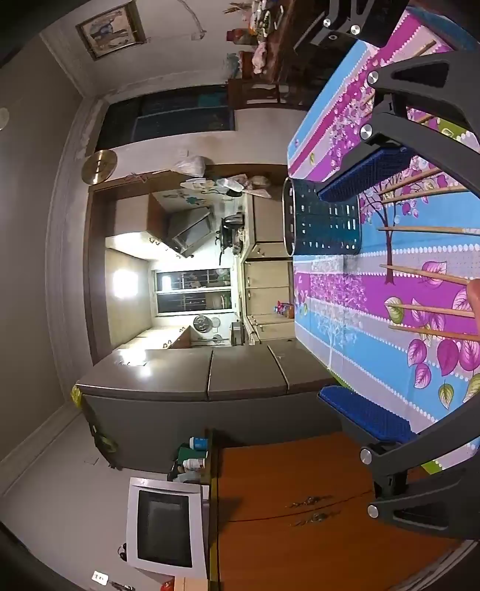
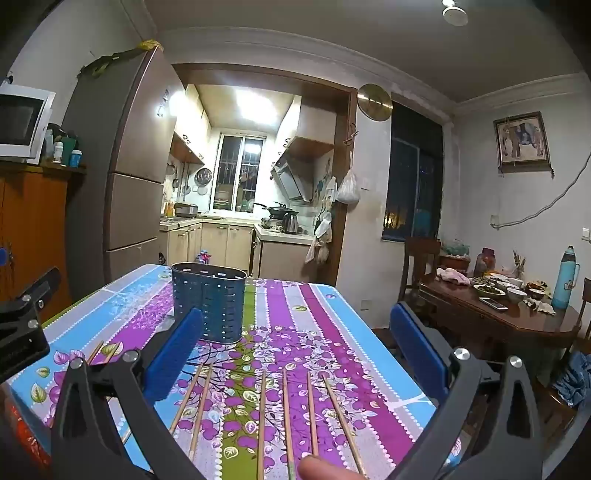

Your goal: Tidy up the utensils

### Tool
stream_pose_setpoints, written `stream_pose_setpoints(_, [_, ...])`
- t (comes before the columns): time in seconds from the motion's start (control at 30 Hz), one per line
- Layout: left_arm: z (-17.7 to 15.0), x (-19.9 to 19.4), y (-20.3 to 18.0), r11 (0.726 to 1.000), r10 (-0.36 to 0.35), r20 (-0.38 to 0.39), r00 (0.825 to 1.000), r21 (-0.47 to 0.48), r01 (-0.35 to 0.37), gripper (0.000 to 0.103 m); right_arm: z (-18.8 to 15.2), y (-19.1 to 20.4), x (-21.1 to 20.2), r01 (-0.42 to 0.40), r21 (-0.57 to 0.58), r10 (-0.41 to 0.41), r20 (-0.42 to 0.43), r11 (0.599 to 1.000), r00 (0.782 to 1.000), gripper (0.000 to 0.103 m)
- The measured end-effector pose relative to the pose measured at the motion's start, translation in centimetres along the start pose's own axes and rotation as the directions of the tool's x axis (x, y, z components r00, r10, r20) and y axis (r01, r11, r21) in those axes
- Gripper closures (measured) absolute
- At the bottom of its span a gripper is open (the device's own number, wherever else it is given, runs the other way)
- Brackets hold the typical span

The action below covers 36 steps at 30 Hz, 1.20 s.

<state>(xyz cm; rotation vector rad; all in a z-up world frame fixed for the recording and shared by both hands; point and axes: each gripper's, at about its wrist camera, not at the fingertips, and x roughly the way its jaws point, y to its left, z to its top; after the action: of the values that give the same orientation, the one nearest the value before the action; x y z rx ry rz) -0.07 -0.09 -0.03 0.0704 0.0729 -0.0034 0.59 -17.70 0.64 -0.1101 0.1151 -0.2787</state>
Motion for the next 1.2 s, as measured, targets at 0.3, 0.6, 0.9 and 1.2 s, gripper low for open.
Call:
stream_pose_setpoints(0.3, [-0.3,0.9,0.0,1.0,0.007,-0.033,0.999,0.017,-0.007,0.003,0.2,0.6,0.1,-0.006,-0.013,0.006,-0.021,1.0,1.0,0.005])
stream_pose_setpoints(0.6, [-0.5,0.9,-0.5,0.999,0.014,-0.04,0.999,0.032,-0.012,0.003,-0.3,0.7,0.9,-0.021,-0.025,0.02,-0.049,0.999,0.999,0.005])
stream_pose_setpoints(0.9, [-0.9,1.2,-0.9,0.998,0.032,-0.035,0.999,0.064,-0.03,0.003,-0.6,1.5,1.3,-0.041,-0.057,0.037,-0.078,0.998,0.996,0.005])
stream_pose_setpoints(1.2, [-1.2,1.6,-1.0,0.996,0.044,-0.053,0.998,0.078,-0.04,0.003,-0.8,1.7,1.4,-0.044,-0.06,0.038,-0.085,0.997,0.996,0.005])
